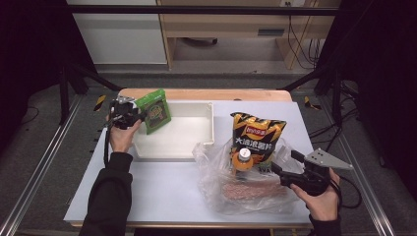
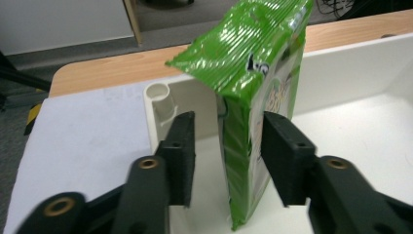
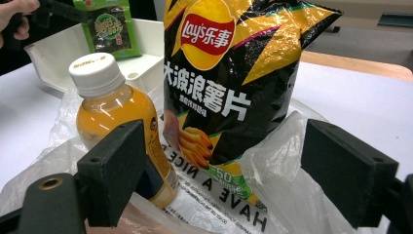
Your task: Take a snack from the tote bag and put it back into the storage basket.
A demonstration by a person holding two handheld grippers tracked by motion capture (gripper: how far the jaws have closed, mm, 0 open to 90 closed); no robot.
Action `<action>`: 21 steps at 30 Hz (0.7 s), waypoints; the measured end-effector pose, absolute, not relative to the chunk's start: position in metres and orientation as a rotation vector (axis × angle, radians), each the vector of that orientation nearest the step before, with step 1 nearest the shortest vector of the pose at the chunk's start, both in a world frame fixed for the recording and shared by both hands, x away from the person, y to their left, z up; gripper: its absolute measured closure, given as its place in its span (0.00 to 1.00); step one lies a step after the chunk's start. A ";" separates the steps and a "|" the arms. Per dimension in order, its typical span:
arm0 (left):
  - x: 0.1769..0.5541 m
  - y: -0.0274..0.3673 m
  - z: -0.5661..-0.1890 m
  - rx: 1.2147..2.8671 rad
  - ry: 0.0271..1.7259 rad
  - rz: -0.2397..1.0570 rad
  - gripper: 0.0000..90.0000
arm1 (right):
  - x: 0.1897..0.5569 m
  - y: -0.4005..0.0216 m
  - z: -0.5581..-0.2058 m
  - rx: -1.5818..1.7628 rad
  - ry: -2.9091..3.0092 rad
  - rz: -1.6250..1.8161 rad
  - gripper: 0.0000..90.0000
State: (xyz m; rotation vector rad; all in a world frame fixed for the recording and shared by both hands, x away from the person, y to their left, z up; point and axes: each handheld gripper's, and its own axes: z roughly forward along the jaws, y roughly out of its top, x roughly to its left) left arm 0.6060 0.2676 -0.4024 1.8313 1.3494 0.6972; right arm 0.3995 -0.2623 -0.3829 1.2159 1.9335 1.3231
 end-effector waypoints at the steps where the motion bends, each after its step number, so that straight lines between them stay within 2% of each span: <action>1: 0.605 0.267 -0.403 1.833 1.355 0.689 0.75 | 0.399 -0.262 -0.383 1.216 1.935 1.323 0.19; 3: 0.605 0.265 -0.403 1.837 1.370 0.693 0.85 | 0.399 -0.262 -0.383 1.213 1.935 1.325 0.19; 7: 0.608 0.265 -0.403 1.808 1.402 0.685 0.95 | 0.400 -0.262 -0.383 1.214 1.939 1.323 0.19; 15: 0.616 0.262 -0.404 1.807 1.452 0.718 0.96 | 0.400 -0.262 -0.384 1.215 1.943 1.322 0.19; 21: 0.620 0.260 -0.404 1.805 1.495 0.737 0.90 | 0.401 -0.261 -0.385 1.217 1.944 1.324 0.19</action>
